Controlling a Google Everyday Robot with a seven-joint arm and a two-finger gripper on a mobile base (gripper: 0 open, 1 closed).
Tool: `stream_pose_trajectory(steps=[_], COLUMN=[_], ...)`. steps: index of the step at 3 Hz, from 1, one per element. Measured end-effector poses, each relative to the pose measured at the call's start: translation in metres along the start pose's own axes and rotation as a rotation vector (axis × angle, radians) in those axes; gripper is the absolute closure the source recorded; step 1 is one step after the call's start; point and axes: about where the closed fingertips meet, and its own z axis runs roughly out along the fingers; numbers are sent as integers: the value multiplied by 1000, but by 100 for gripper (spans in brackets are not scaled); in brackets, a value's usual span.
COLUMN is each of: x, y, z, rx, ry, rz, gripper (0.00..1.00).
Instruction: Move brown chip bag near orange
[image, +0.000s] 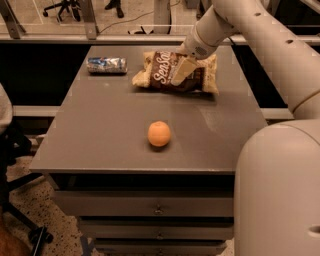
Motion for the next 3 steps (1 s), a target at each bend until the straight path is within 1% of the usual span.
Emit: stream_pose_trajectory(steps=[1,2,3], x=[1,2,-4], y=[-2,2,2], z=[0,-1,-14], rx=[6,3,27], ry=[-1,-8,-8], rz=[1,12,-8], gripper=[47,71,94])
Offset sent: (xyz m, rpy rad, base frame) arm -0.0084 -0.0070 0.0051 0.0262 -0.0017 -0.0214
